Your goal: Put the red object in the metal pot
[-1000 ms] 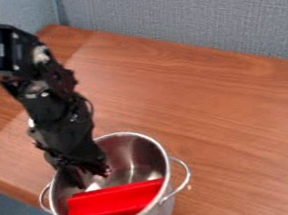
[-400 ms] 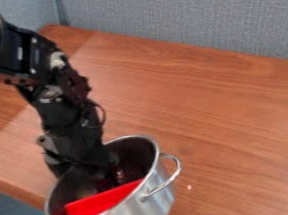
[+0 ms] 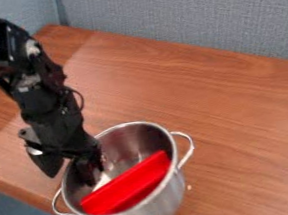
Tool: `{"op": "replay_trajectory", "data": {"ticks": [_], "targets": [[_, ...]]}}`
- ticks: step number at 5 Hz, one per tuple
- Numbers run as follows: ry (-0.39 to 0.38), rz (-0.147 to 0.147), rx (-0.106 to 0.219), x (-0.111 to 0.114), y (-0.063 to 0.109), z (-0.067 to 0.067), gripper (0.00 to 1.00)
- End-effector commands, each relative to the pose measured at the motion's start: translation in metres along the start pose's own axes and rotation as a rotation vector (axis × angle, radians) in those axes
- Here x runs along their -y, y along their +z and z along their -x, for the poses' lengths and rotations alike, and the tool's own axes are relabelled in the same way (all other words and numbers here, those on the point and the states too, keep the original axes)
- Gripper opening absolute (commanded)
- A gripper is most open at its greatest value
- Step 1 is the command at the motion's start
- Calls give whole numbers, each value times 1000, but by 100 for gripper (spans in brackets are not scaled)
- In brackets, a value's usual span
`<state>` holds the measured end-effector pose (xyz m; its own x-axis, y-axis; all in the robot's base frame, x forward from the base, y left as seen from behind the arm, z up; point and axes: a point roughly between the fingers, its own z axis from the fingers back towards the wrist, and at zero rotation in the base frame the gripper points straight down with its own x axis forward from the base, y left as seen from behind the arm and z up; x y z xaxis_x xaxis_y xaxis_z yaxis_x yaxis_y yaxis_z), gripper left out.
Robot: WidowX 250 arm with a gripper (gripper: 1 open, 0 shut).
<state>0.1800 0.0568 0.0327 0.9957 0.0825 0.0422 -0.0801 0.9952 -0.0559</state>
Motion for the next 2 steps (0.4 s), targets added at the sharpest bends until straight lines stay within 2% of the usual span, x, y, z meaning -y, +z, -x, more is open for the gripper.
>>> {"op": "replay_trajectory", "data": {"ticks": [1, 2], "targets": [[0, -17, 44, -10, 7, -14, 0], [-13, -6, 47, -15, 7, -19, 0]]}}
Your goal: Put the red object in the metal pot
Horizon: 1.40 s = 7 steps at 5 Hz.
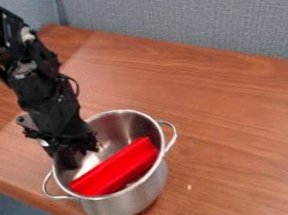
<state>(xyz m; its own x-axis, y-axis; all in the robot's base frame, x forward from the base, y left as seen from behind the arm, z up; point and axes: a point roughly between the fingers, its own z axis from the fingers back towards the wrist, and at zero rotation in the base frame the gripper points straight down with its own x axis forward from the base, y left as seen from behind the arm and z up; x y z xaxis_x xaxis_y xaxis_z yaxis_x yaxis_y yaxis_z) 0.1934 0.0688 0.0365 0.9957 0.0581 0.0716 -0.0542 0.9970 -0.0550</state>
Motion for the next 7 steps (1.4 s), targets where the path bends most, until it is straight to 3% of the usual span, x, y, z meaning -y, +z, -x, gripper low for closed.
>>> {"op": "replay_trajectory", "data": {"ticks": [1, 2, 4, 5, 6, 7], "targets": [[35, -5, 6, -9, -4, -8, 100], [49, -10, -5, -12, -10, -10, 100], [70, 29, 9, -38, -8, -2, 100], [160, 20, 13, -37, -7, 2, 0], [249, 20, 11, -35, -6, 7, 0], [271, 3, 6, -29, -3, 2, 100]]}}
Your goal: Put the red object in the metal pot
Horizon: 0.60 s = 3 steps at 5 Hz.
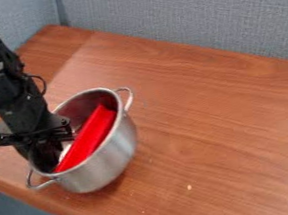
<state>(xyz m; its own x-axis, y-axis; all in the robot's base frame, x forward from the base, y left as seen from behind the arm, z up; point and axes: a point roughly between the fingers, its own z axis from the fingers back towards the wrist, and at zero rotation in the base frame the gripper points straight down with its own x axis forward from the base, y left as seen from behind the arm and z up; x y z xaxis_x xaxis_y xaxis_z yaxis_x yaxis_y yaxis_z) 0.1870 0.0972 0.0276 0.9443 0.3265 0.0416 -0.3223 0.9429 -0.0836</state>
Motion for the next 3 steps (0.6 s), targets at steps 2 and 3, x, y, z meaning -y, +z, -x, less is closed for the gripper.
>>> {"op": "replay_trajectory", "data": {"ticks": [2, 3], "targets": [[-28, -48, 20, 8, 7, 2, 100], [30, -62, 31, 21, 11, 8, 100]]}}
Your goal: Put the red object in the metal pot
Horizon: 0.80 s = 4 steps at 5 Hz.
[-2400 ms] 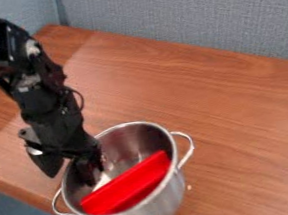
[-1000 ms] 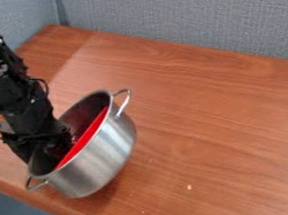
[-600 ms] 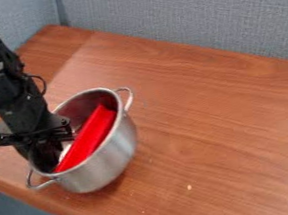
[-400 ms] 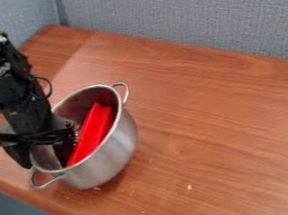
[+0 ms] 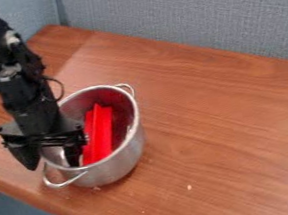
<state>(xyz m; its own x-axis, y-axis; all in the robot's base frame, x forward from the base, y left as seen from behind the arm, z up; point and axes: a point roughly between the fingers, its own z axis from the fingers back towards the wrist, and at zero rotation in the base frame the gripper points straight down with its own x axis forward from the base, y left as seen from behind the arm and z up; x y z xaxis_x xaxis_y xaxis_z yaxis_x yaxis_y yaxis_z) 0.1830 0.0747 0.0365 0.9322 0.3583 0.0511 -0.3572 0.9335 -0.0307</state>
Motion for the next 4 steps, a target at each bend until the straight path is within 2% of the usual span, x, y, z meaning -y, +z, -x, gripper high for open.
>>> {"op": "replay_trajectory", "data": {"ticks": [1, 4], "targets": [[61, -12, 15, 12, 1, 1, 100], [155, 10, 22, 15, -7, -2, 100]]}}
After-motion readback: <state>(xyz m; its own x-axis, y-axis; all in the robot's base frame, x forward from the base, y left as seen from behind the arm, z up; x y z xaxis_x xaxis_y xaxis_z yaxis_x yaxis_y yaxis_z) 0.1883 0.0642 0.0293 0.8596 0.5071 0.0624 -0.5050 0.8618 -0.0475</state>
